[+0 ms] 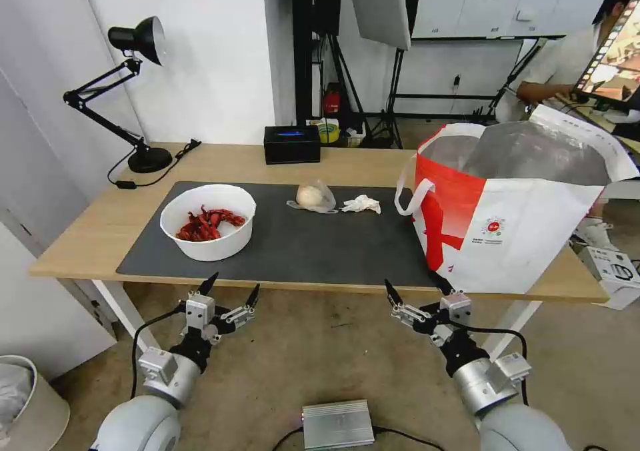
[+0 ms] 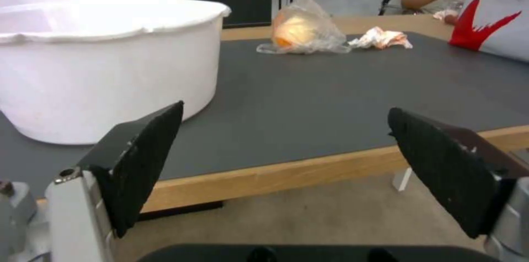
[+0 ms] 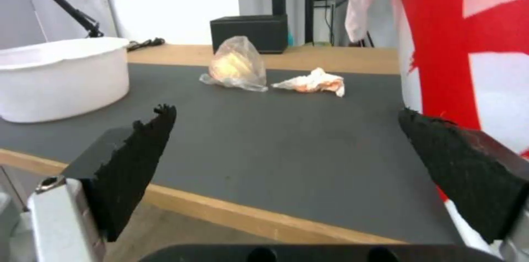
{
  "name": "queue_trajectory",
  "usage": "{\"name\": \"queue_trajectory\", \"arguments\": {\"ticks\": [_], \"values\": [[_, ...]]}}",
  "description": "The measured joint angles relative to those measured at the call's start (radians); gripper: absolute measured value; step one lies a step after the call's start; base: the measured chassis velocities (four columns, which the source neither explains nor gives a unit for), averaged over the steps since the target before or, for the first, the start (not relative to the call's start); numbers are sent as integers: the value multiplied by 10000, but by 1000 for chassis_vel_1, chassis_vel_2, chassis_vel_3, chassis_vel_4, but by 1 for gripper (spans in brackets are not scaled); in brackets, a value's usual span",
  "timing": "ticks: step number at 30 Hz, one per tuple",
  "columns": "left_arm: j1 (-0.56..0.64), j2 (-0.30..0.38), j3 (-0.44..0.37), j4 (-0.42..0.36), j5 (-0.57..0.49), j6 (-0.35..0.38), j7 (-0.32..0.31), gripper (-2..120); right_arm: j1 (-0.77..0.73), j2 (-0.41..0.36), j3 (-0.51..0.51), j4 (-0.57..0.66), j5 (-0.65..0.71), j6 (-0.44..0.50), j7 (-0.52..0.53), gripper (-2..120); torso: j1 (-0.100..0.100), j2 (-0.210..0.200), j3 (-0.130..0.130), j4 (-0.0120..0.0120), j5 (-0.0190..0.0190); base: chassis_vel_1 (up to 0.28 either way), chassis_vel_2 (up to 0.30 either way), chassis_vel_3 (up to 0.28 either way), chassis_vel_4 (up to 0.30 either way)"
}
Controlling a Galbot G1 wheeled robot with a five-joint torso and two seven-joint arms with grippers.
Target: Pick up the trash from the table and place it into the takeout bag.
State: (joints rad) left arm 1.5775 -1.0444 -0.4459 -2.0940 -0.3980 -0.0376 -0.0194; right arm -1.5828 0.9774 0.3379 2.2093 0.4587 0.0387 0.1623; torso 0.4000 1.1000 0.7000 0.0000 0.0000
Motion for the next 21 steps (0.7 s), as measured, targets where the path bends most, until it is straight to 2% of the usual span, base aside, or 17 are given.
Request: {"name": "queue_trajectory", "arguments": {"ticks": [5, 13, 21], "values": [[99, -15, -108, -91, 11, -13, 1, 100, 467, 11, -308, 164, 426, -356, 187, 100, 0, 0, 0, 0, 0, 0, 0, 0, 0], [210, -56, -181, -262, 53, -18, 6, 100, 2154, 179, -1131, 425, 1678, -1410, 756, 100, 0, 0, 2, 1, -1, 0, 0, 0, 0], [375, -185, -211, -395, 198, -19, 12, 100, 3698, 389, -1951, -209, 2645, -1809, 1164, 100, 0, 0, 1, 0, 1, 0, 0, 0, 0]]}}
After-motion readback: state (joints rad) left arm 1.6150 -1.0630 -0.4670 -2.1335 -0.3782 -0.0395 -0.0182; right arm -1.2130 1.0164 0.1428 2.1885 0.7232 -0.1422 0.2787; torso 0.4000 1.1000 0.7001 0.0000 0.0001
